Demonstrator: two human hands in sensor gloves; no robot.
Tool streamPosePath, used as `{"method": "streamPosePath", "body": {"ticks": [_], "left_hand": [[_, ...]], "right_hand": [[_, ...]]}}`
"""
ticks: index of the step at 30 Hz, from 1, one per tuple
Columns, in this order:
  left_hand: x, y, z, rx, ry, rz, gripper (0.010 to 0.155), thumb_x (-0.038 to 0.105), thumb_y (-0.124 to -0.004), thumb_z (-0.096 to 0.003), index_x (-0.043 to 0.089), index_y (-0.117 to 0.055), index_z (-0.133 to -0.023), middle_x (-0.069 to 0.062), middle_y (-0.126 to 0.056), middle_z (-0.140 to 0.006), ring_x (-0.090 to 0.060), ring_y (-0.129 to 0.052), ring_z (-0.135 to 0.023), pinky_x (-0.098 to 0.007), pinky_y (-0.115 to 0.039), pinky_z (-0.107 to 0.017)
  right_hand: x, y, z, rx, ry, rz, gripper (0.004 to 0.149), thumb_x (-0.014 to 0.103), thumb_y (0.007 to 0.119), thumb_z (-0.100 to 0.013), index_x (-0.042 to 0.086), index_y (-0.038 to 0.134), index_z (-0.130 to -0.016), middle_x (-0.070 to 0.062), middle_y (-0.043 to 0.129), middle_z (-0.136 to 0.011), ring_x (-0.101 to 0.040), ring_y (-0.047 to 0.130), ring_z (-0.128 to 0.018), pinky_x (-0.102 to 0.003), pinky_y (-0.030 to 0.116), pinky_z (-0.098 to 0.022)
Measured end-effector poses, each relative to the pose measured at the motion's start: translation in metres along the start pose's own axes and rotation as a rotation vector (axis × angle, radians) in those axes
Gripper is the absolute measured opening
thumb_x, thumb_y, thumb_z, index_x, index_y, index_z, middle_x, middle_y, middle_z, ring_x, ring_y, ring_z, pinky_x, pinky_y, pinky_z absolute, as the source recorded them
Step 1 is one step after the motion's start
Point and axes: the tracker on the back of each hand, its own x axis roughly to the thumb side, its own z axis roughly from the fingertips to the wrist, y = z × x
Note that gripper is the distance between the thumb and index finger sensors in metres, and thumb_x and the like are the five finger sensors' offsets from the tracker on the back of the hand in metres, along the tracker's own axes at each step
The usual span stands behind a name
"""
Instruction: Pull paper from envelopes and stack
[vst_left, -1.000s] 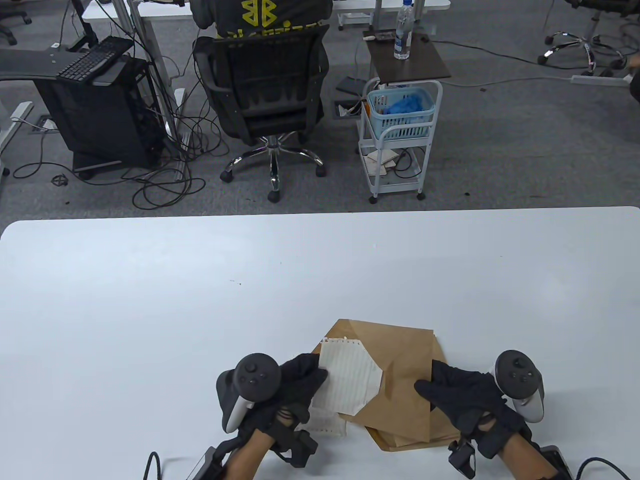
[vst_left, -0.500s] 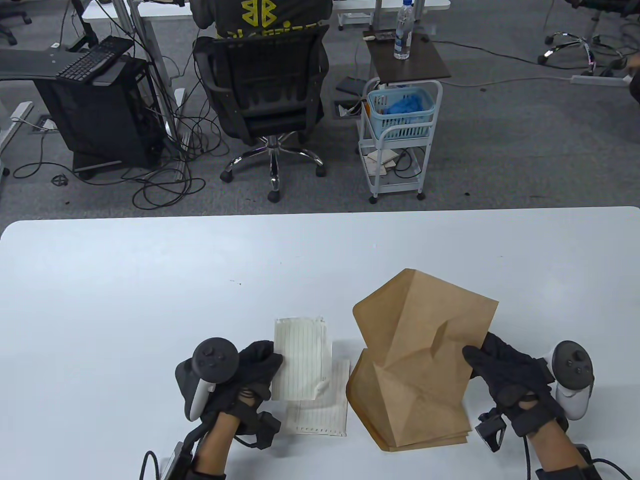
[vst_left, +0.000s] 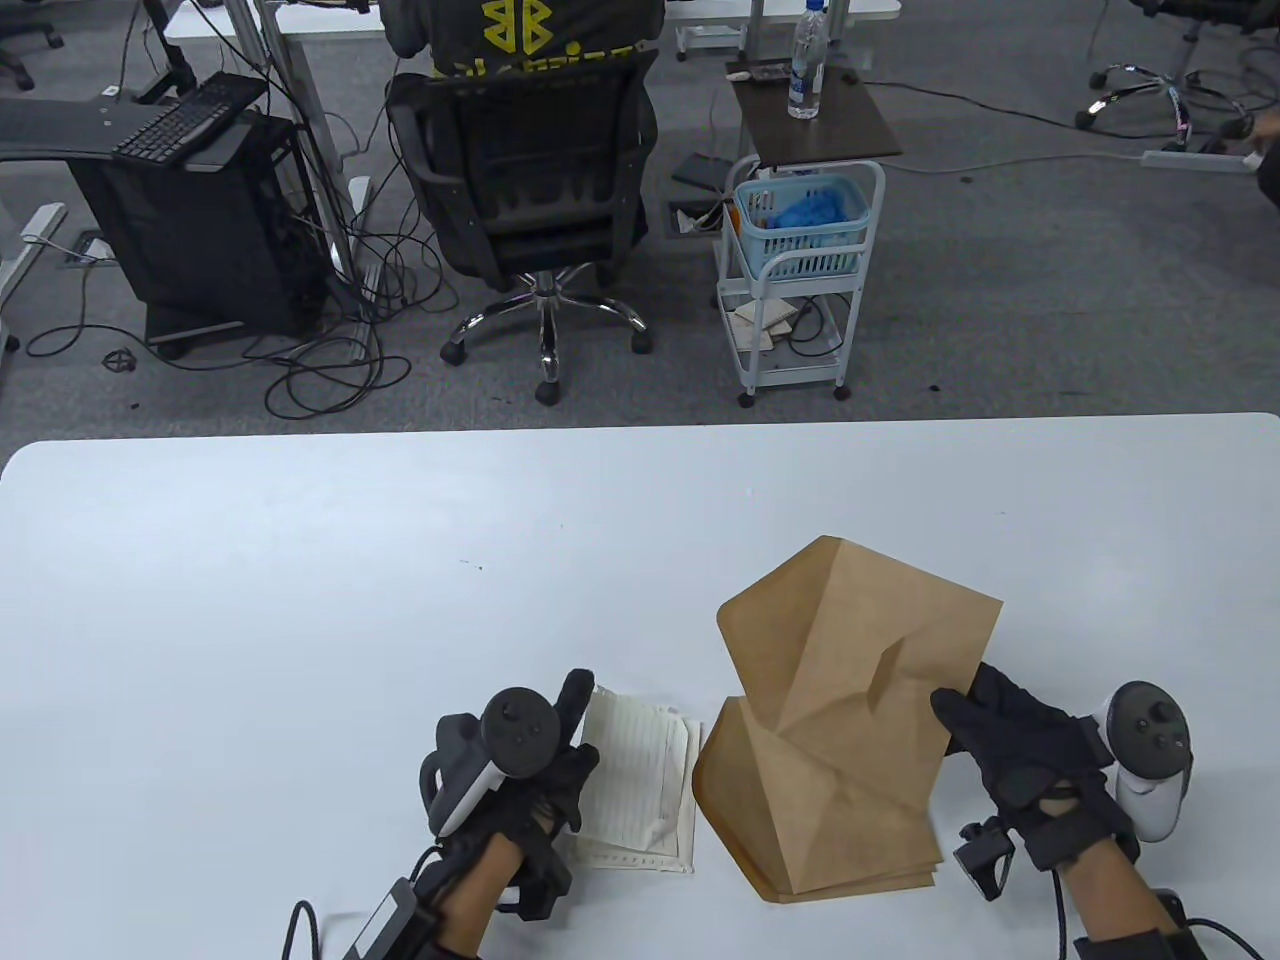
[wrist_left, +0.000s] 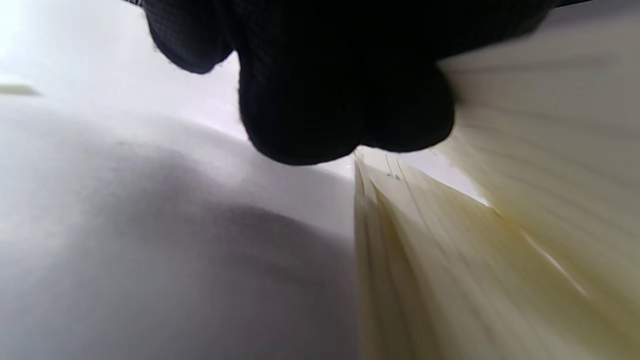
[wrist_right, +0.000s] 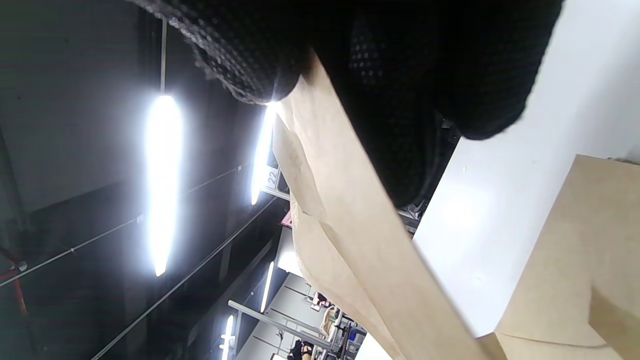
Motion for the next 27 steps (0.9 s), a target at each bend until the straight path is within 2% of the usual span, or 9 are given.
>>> {"method": "streamPosePath", "body": {"ticks": [2, 5, 7, 9, 12, 15, 17, 24, 27], "left_hand": [[0.007, -0.003, 0.001, -0.002, -0.027, -0.046, 0.061, 0.034, -0.086, -0.0472, 0.044, -0.059, -0.101, 0.002, -0.104, -0.060, -0.021, -0.109, -0.048, -0.054, -0.071, -0.062], [0.018, -0.009, 0.004, -0.035, -0.068, -0.169, 0.045, 0.034, -0.085, -0.0476, 0.036, -0.082, -0.092, 0.002, -0.103, -0.063, -0.023, -0.107, -0.052, -0.056, -0.068, -0.065], [0.024, -0.014, 0.005, -0.023, -0.083, -0.264, 0.044, 0.035, -0.086, -0.0471, 0.033, -0.084, -0.091, 0.001, -0.102, -0.066, -0.024, -0.106, -0.056, -0.057, -0.066, -0.065], [0.030, -0.020, 0.004, -0.057, -0.092, -0.395, 0.045, 0.038, -0.087, -0.0463, 0.034, -0.085, -0.091, 0.000, -0.097, -0.077, -0.026, -0.101, -0.067, -0.058, -0.062, -0.068], [0.033, -0.026, 0.004, -0.104, -0.079, -0.455, 0.052, 0.044, -0.089, -0.0447, 0.037, -0.078, -0.095, -0.004, -0.084, -0.092, -0.031, -0.090, -0.082, -0.061, -0.055, -0.071], [0.033, -0.028, 0.004, -0.125, -0.069, -0.472, 0.056, 0.047, -0.089, -0.0442, 0.039, -0.074, -0.097, -0.012, -0.058, -0.113, -0.040, -0.067, -0.101, -0.064, -0.041, -0.077], [0.033, -0.028, 0.004, -0.122, -0.072, -0.467, 0.056, 0.047, -0.088, -0.0442, 0.040, -0.073, -0.097, -0.013, -0.051, -0.116, -0.042, -0.062, -0.105, -0.065, -0.037, -0.077], [0.031, -0.027, 0.002, -0.164, -0.088, -0.439, 0.058, 0.049, -0.085, -0.0451, 0.038, -0.070, -0.101, -0.012, -0.058, -0.114, -0.041, -0.066, -0.103, -0.064, -0.041, -0.077], [0.031, -0.017, 0.003, -0.157, -0.106, -0.417, 0.066, 0.052, -0.078, -0.0461, 0.038, -0.058, -0.107, -0.012, -0.052, -0.116, -0.042, -0.060, -0.106, -0.064, -0.037, -0.078]], "right_hand": [[0.000, 0.001, 0.000, 0.001, 0.000, 0.001, 0.048, 0.027, 0.081, -0.050, 0.007, 0.075, -0.093, -0.013, 0.099, -0.073, -0.022, 0.111, -0.043, -0.044, 0.087, -0.043], [-0.001, 0.001, 0.000, 0.000, -0.001, 0.011, 0.048, 0.027, 0.081, -0.050, 0.007, 0.075, -0.093, -0.013, 0.099, -0.073, -0.022, 0.111, -0.043, -0.044, 0.087, -0.043], [-0.001, 0.001, 0.000, 0.003, 0.002, 0.017, 0.048, 0.027, 0.081, -0.050, 0.007, 0.075, -0.094, -0.013, 0.098, -0.073, -0.022, 0.111, -0.044, -0.044, 0.087, -0.043], [-0.002, 0.002, 0.000, 0.003, 0.004, 0.017, 0.048, 0.027, 0.081, -0.050, 0.007, 0.075, -0.093, -0.013, 0.099, -0.073, -0.023, 0.110, -0.044, -0.044, 0.087, -0.043], [-0.001, 0.003, 0.000, 0.011, 0.000, 0.012, 0.048, 0.027, 0.081, -0.050, 0.007, 0.075, -0.093, -0.013, 0.098, -0.073, -0.023, 0.111, -0.044, -0.044, 0.087, -0.043], [-0.001, 0.005, 0.000, 0.017, -0.002, 0.013, 0.048, 0.028, 0.080, -0.050, 0.007, 0.075, -0.093, -0.013, 0.098, -0.073, -0.023, 0.110, -0.044, -0.045, 0.087, -0.043], [-0.001, 0.005, 0.000, 0.019, -0.001, 0.019, 0.048, 0.027, 0.080, -0.050, 0.007, 0.075, -0.093, -0.013, 0.098, -0.073, -0.023, 0.110, -0.044, -0.045, 0.087, -0.043], [-0.002, 0.007, -0.001, 0.032, 0.009, 0.028, 0.048, 0.027, 0.081, -0.050, 0.007, 0.075, -0.093, -0.013, 0.099, -0.073, -0.023, 0.110, -0.044, -0.045, 0.087, -0.043], [-0.002, 0.007, -0.001, 0.036, 0.012, 0.024, 0.048, 0.027, 0.081, -0.050, 0.007, 0.075, -0.093, -0.014, 0.099, -0.072, -0.023, 0.111, -0.044, -0.045, 0.087, -0.043]]}}
